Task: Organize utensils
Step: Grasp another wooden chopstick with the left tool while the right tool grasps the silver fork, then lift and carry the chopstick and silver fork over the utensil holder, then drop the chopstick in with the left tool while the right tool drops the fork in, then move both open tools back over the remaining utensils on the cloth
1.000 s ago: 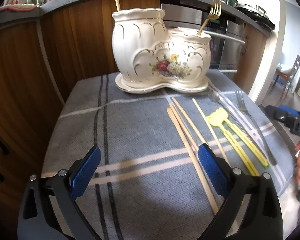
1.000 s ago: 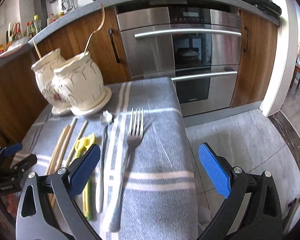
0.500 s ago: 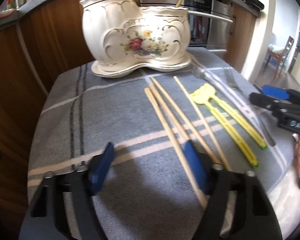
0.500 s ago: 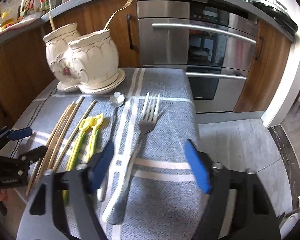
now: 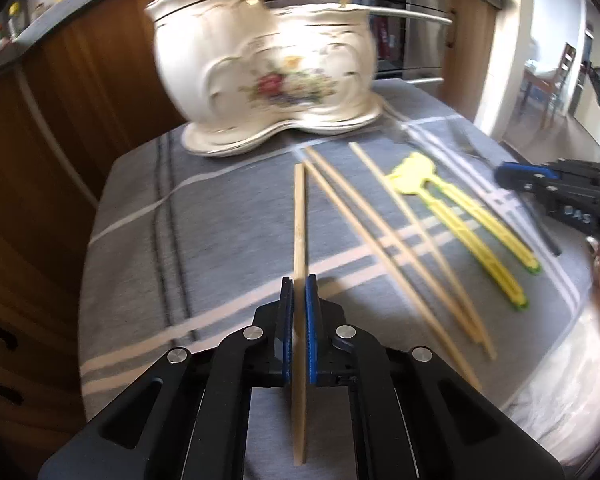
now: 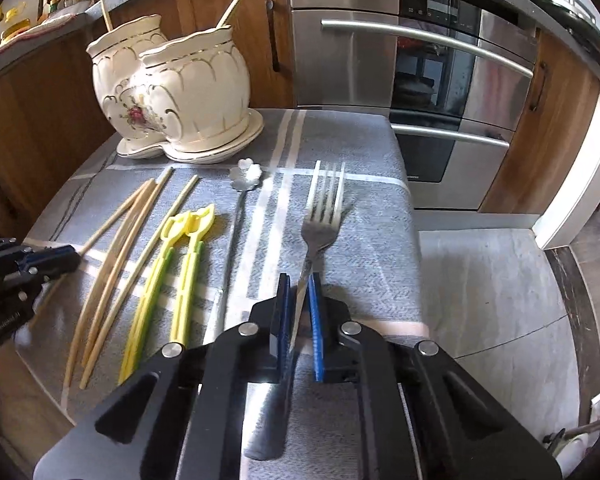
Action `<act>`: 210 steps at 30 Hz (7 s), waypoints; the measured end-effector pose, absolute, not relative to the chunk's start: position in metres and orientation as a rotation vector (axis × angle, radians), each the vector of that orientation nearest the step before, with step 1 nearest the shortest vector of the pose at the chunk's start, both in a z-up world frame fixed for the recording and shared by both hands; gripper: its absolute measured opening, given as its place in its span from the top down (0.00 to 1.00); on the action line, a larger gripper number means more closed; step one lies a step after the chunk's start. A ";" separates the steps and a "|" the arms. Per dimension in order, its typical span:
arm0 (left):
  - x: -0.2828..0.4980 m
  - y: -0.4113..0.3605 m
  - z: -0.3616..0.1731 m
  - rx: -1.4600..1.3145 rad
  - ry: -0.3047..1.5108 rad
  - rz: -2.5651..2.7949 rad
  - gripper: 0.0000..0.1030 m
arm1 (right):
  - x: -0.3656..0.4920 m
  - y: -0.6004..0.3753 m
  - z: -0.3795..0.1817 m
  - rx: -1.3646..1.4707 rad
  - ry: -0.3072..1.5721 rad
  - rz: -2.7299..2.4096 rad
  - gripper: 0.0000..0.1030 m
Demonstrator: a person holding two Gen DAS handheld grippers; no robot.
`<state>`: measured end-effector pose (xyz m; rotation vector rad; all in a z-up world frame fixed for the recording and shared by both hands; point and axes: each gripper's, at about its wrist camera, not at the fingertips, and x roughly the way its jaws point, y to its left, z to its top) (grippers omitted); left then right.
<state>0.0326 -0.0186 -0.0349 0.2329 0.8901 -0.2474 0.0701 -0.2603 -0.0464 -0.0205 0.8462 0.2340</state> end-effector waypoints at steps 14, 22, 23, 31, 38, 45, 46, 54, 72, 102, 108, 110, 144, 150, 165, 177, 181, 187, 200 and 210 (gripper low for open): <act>0.064 -0.022 -0.035 0.270 0.901 -0.239 0.81 | 0.090 -0.255 -0.044 -0.069 0.888 0.203 0.85; 0.069 -0.023 -0.036 0.269 0.880 -0.271 0.94 | 0.085 -0.259 -0.044 -0.028 0.844 0.208 0.95; 0.068 -0.022 -0.036 0.260 0.874 -0.277 0.94 | 0.085 -0.261 -0.043 -0.016 0.835 0.213 0.95; 0.053 -0.005 -0.016 0.165 0.777 -0.306 0.94 | 0.067 -0.271 -0.023 0.060 0.718 0.258 0.95; 0.044 0.009 -0.001 0.104 0.710 -0.312 0.94 | 0.044 -0.260 0.001 0.034 0.555 0.298 0.95; 0.034 0.018 0.011 0.051 0.644 -0.318 0.94 | 0.022 -0.248 0.018 -0.045 0.395 0.305 0.95; 0.033 0.020 0.013 0.047 0.634 -0.318 0.94 | 0.019 -0.246 0.021 -0.050 0.368 0.307 0.95; 0.012 0.033 0.043 -0.019 0.439 -0.347 0.94 | 0.009 -0.235 0.046 -0.035 0.243 0.323 0.95; 0.029 0.037 0.076 -0.022 0.285 -0.347 0.94 | 0.063 -0.207 0.103 0.063 0.098 0.397 0.95; 0.182 -0.005 0.120 -0.043 0.084 -0.355 0.94 | 0.152 -0.205 0.076 0.144 0.192 0.431 0.95; 0.150 0.000 0.110 -0.022 0.082 -0.354 0.94 | 0.151 -0.205 0.075 0.134 0.209 0.444 0.95; 0.137 0.004 0.104 -0.028 0.090 -0.353 0.94 | 0.150 -0.205 0.073 0.131 0.213 0.445 0.95; 0.116 0.042 0.073 -0.068 0.270 -0.244 0.61 | 0.154 -0.202 0.044 0.100 0.343 0.378 0.95; 0.117 0.042 0.070 -0.068 0.278 -0.243 0.50 | 0.156 -0.201 0.040 0.087 0.350 0.371 0.95; 0.118 0.042 0.068 -0.079 0.293 -0.237 0.37 | 0.153 -0.207 0.043 0.108 0.346 0.361 0.66; 0.088 0.045 0.057 -0.074 0.288 -0.191 0.10 | 0.122 -0.221 0.055 0.131 0.316 0.351 0.22; 0.078 0.045 0.047 -0.069 0.328 -0.185 0.08 | 0.110 -0.227 0.050 0.119 0.334 0.334 0.12; 0.064 0.039 0.029 -0.061 0.423 -0.174 0.06 | 0.095 -0.241 0.036 0.102 0.385 0.280 0.05; 0.042 -0.007 0.001 0.017 0.617 -0.184 0.05 | 0.079 -0.258 0.002 0.064 0.573 0.258 0.05; 0.040 -0.037 -0.022 0.107 0.756 -0.169 0.06 | 0.063 -0.260 -0.012 0.021 0.638 0.297 0.05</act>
